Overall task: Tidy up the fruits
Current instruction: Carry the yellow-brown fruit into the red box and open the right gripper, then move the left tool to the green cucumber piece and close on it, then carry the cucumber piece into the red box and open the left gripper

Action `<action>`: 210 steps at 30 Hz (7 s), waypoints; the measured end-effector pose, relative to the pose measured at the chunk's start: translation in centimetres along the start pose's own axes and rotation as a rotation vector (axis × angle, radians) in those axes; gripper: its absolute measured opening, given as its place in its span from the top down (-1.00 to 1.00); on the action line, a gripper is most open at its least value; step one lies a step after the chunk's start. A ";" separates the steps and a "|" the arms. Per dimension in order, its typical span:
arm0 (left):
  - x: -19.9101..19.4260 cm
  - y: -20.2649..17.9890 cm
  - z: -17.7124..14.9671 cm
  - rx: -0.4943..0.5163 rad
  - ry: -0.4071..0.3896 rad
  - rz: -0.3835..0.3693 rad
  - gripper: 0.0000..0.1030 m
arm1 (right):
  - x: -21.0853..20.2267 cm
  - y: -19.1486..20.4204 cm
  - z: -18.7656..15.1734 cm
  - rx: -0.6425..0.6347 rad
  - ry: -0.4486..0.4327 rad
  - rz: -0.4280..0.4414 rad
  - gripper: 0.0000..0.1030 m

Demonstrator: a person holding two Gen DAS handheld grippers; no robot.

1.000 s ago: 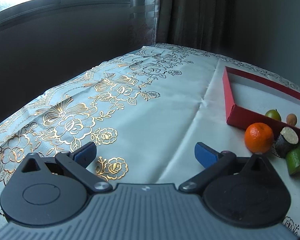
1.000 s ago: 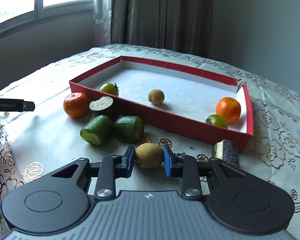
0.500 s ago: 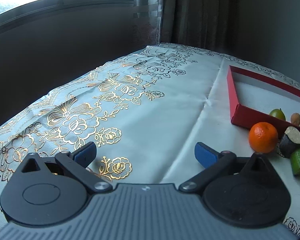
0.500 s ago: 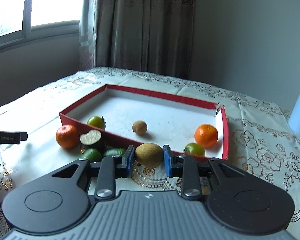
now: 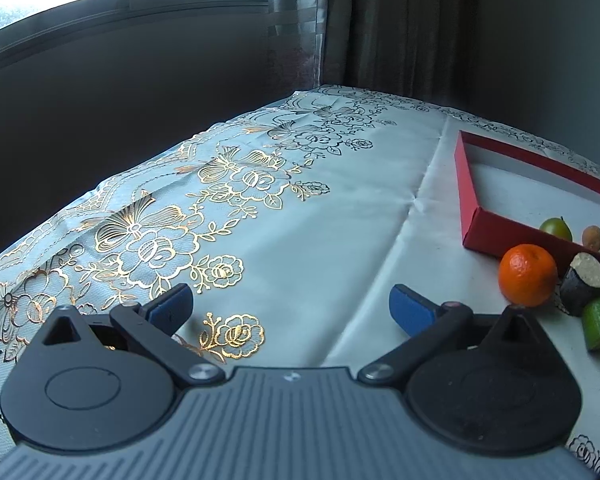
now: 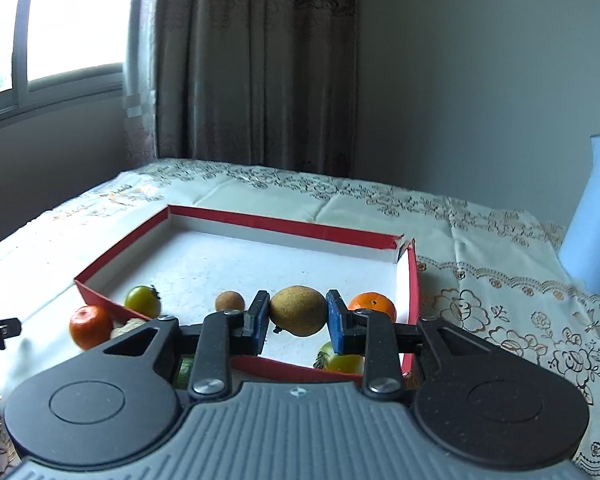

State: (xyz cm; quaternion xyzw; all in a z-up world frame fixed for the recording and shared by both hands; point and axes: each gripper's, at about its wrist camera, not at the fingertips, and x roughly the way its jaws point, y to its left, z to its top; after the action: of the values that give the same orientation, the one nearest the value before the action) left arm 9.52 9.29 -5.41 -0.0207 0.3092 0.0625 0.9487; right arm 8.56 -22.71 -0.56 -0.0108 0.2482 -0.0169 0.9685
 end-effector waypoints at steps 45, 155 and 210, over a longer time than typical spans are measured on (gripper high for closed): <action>-0.1 0.2 0.1 -0.005 -0.001 -0.015 -1.00 | 4.4 -0.4 -0.1 0.024 0.045 -0.031 -0.09; -6.0 -15.1 -2.5 0.239 -0.026 -0.321 0.44 | -2.3 -13.3 -8.8 0.276 0.124 -0.016 -0.77; 2.1 -14.8 10.0 0.220 -0.074 -0.207 0.43 | -1.0 -11.4 -8.5 0.141 0.211 -0.147 -1.00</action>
State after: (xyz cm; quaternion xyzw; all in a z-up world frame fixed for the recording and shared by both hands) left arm 19.00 -4.38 1.47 0.0541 0.2750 -0.0692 0.9574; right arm 3.32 -34.12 -7.20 0.0411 0.3454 -0.1060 0.9315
